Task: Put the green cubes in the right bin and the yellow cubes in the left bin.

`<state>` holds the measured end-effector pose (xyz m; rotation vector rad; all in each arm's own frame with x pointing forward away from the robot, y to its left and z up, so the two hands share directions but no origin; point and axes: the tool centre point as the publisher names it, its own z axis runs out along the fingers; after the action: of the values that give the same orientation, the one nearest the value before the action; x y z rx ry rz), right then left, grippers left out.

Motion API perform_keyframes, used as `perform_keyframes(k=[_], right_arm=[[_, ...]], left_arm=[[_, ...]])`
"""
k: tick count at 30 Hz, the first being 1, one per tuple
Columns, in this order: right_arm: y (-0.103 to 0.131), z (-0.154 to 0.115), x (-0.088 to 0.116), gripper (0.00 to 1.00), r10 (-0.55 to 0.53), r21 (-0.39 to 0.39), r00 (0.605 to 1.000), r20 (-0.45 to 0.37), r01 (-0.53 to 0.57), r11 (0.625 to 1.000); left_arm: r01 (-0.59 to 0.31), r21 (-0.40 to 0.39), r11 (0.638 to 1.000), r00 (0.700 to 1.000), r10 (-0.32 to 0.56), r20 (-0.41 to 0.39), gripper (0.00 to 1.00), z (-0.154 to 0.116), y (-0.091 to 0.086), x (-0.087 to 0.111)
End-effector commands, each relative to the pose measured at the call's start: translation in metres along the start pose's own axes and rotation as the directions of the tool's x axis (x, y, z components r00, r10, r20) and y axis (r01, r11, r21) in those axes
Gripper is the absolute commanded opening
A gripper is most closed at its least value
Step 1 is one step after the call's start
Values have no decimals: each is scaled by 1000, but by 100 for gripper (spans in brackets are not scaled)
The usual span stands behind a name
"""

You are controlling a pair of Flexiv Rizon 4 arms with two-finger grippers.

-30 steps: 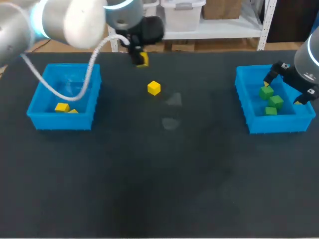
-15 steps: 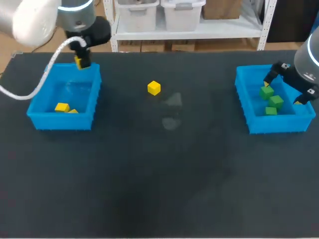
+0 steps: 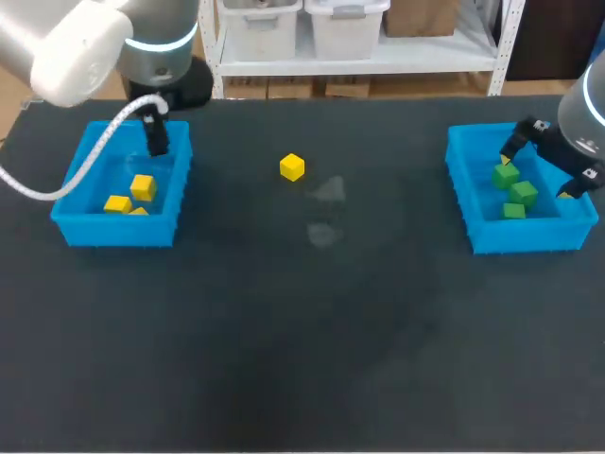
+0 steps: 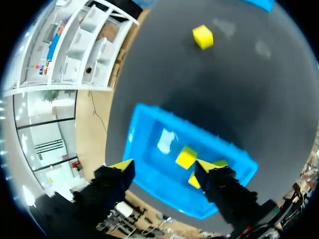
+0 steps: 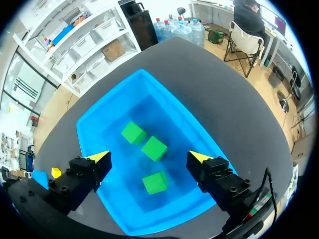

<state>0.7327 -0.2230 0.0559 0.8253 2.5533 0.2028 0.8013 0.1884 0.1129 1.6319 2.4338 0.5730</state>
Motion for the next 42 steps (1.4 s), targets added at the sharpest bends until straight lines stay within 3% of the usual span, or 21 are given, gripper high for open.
perform_keyframes(k=[1, 5, 12, 17, 19, 21, 23, 27, 30, 42], right_arm=[[-2, 0, 2, 100, 2, -3, 1000, 10, -2, 1000], [-2, 0, 2, 100, 2, -3, 1000, 10, -2, 1000], [-2, 0, 2, 100, 2, -3, 1000, 10, -2, 1000], [-2, 0, 2, 100, 2, -3, 1000, 10, -2, 1000], [-2, 0, 2, 100, 2, -3, 1000, 10, -2, 1000], [-2, 0, 2, 100, 2, -3, 1000, 10, -2, 1000], [-2, 0, 2, 100, 2, -3, 1000, 10, -2, 1000], [-2, 0, 2, 100, 2, -3, 1000, 10, -2, 1000], [-2, 0, 2, 100, 2, -3, 1000, 10, -2, 1000], [-2, 0, 2, 100, 2, -3, 1000, 10, -2, 1000]], left_arm=[[16, 71, 997, 992, -25, 125, 100, -19, 15, -29], [1, 93, 996, 970, -24, 244, 100, -29, 21, -74], [56, 172, 984, 949, -106, 297, 100, -34, 24, -149], [157, 265, 951, 928, -234, 290, 100, -38, 29, -194], [225, 357, 907, 905, -330, 269, 100, -39, 30, -206], [258, 439, 860, 881, -397, 258, 100, -44, 30, -213], [306, 469, 828, 846, -463, 264, 100, -51, 34, -217], [306, 469, 828, 846, -463, 264, 100, -51, 34, -217], [370, 438, 819, 847, -491, 203, 100, -42, 33, -217], [261, 418, 870, 931, -342, 131, 100, -38, -13, -213]])
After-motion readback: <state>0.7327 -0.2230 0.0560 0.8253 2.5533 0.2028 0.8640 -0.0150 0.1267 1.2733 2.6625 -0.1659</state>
